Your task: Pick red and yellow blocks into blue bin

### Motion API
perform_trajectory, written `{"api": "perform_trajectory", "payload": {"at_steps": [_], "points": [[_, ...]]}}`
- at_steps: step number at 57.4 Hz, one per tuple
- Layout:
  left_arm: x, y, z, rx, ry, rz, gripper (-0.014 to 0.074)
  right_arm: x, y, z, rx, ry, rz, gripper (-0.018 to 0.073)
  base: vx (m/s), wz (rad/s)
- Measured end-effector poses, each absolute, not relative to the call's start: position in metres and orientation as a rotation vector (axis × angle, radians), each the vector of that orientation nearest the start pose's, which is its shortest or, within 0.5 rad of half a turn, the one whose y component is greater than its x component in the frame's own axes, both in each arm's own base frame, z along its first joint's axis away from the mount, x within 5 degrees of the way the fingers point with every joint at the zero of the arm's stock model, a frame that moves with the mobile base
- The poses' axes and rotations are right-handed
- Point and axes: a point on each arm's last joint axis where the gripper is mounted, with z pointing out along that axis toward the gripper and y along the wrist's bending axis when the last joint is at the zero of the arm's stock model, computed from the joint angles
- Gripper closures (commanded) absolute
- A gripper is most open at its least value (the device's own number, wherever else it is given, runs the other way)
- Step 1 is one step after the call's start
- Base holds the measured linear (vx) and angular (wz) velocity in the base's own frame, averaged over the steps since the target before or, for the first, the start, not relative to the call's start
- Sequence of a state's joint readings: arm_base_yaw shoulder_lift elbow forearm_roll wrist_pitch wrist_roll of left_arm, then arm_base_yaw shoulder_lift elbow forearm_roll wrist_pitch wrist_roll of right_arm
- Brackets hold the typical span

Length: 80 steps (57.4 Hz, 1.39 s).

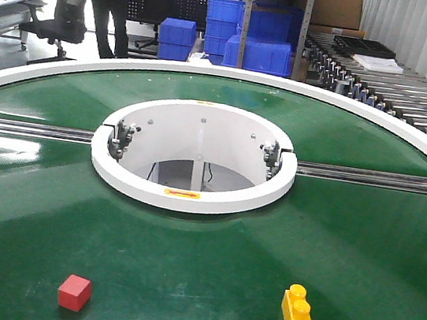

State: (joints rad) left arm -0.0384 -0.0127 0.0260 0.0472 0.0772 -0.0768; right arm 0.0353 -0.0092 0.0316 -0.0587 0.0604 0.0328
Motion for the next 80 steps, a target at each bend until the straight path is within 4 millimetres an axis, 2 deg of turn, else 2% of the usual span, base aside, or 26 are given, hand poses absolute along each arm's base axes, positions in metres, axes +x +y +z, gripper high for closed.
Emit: {"api": "perform_trajectory", "payload": {"at_steps": [33,43,47,57,65,72,80], "points": [[0.057,-0.002,0.198,0.004,1.574,-0.051,0.0603,0.057,0.002,0.198,-0.045,1.558,0.005,0.0569,0.0,0.0],[0.056,-0.002,0.206,0.003,1.504,-0.057,0.0603,0.057,0.002,0.203,-0.045,1.526,0.006,0.0569,0.0,0.0],[0.053,-0.002,0.224,0.003,1.44,-0.06,0.0603,0.055,0.002,0.214,-0.044,1.505,0.005,0.0569,0.0,0.0],[0.032,-0.001,0.292,0.0,1.27,-0.062,0.0603,0.035,0.0,0.285,-0.039,1.354,-0.003,0.0569,0.0,0.0],[0.01,0.001,0.337,-0.008,1.274,-0.057,0.0603,0.025,-0.001,0.33,-0.042,1.394,-0.024,0.0569,0.0,0.0],[0.012,0.001,0.365,-0.015,1.386,-0.052,0.0603,0.032,-0.002,0.35,-0.085,1.543,-0.079,0.0569,0.0,0.0],[0.033,0.001,0.375,-0.021,1.609,-0.041,0.0603,0.051,-0.002,0.352,-0.115,1.753,-0.101,0.0569,0.0,0.0]]}}
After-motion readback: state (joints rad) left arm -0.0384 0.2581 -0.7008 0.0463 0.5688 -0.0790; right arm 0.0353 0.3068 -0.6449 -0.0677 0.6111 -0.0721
